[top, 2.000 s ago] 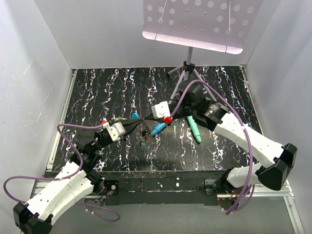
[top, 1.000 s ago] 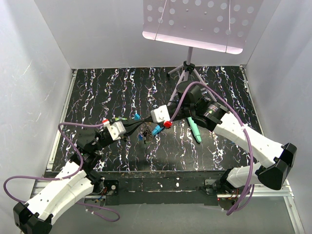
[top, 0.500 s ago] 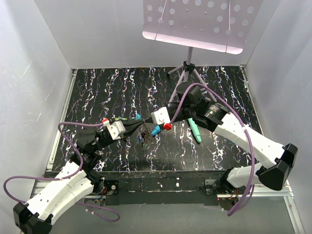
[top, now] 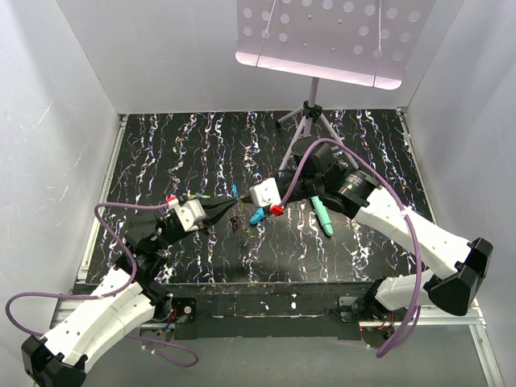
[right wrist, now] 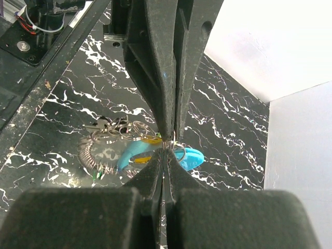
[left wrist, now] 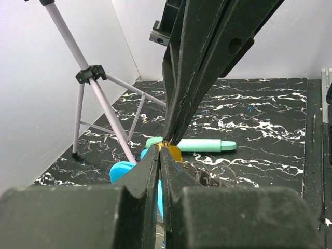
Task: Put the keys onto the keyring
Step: Insert the key onto the keyring, then adjust the key on the keyring.
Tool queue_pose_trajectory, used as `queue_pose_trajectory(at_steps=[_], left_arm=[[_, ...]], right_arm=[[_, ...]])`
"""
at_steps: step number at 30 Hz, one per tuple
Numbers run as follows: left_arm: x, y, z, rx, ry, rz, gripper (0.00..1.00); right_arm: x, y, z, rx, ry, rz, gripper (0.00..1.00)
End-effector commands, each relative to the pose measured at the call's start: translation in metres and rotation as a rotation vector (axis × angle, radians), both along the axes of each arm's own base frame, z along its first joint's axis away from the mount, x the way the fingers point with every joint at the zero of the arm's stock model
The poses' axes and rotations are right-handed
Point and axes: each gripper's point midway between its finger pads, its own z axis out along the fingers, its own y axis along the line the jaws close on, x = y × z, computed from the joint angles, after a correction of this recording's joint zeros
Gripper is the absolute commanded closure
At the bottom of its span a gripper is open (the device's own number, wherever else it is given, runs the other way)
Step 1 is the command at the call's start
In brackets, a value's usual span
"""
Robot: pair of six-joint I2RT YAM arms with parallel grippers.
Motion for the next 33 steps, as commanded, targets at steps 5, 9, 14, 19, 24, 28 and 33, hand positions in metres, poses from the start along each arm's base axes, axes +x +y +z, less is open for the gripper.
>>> queue_pose_trajectory(at_steps=[5, 9, 14, 19, 24, 28, 33], left_arm=[[-0.009, 0.009, 0.049, -0.147, -0.084, 0.009, 1.0], [-0.005, 0.012, 0.051, -0.211, -0.042, -0.005, 1.0], [0.0, 0.018, 0.054, -0.335, 0.068, -0.037, 1.0], [0.001, 0.024, 0.054, -0.418, 0.126, -0.051, 1.0], [-0.005, 0.028, 0.055, -0.464, 0.134, -0.065, 1.0], [-0.013, 0.028, 0.059, -0.499, 0.132, -0.107, 1.0], [-0.027, 0.025, 0.064, -0.496, 0.132, -0.177, 1.0]], right_arm=[[0.001, -0.003, -0.002, 0.003, 0.043, -0.033, 0.99], [0.001, -0.002, -0.003, 0.017, 0.08, -0.042, 0.99], [-0.004, -0.004, 0.001, 0.041, 0.111, -0.043, 0.98], [-0.017, -0.008, 0.013, 0.079, 0.176, -0.028, 0.64], [-0.022, -0.017, 0.033, 0.131, 0.306, -0.037, 0.46], [-0.017, -0.022, 0.056, 0.171, 0.408, -0.016, 0.44], [-0.023, -0.022, 0.076, 0.191, 0.55, 0.048, 0.46]])
